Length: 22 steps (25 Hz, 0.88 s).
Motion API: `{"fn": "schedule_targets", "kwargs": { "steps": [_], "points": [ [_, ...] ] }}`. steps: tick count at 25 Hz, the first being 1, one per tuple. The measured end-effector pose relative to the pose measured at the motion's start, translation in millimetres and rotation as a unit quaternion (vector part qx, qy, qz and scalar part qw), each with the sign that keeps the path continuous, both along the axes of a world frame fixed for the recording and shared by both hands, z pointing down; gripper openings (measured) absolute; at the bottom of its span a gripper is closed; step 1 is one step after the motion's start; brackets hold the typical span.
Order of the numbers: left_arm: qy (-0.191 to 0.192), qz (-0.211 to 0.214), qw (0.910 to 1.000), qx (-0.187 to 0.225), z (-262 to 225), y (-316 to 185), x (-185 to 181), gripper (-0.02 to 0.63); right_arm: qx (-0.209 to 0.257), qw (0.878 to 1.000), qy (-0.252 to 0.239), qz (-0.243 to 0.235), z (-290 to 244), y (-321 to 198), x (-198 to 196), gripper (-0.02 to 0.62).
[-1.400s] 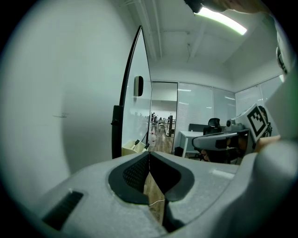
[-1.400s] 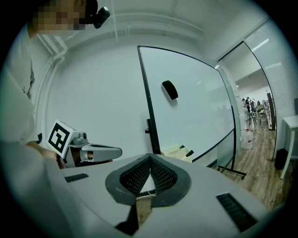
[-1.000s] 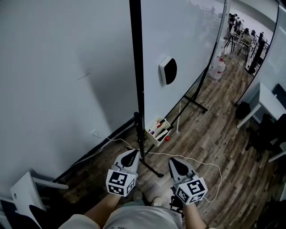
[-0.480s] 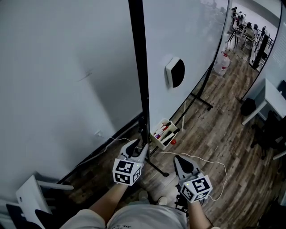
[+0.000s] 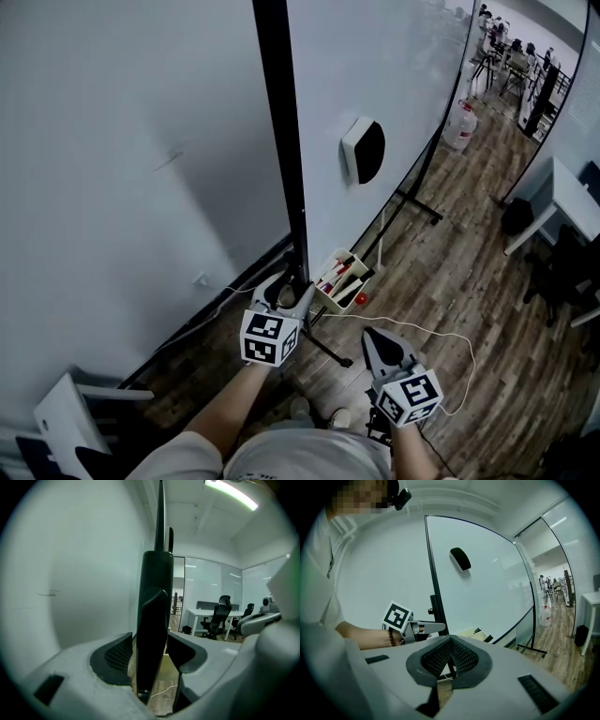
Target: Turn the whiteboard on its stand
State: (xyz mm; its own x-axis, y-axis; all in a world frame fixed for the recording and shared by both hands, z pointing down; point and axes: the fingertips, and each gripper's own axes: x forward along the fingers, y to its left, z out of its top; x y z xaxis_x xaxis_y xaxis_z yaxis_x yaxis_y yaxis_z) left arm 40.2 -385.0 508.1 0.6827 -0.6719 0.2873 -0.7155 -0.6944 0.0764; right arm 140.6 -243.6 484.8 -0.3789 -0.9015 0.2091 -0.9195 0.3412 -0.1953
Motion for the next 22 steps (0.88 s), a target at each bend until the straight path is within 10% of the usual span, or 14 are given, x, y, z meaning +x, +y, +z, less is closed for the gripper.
{"fn": "schedule_targets", "kwargs": {
  "steps": [22],
  "points": [
    [-0.019, 0.010, 0.9996, 0.021, -4.8, -7.4, 8.0, 0.198, -0.009, 1.000, 0.001, 0.023, 0.7, 24.2, -1.5, 0.006]
  ]
}}
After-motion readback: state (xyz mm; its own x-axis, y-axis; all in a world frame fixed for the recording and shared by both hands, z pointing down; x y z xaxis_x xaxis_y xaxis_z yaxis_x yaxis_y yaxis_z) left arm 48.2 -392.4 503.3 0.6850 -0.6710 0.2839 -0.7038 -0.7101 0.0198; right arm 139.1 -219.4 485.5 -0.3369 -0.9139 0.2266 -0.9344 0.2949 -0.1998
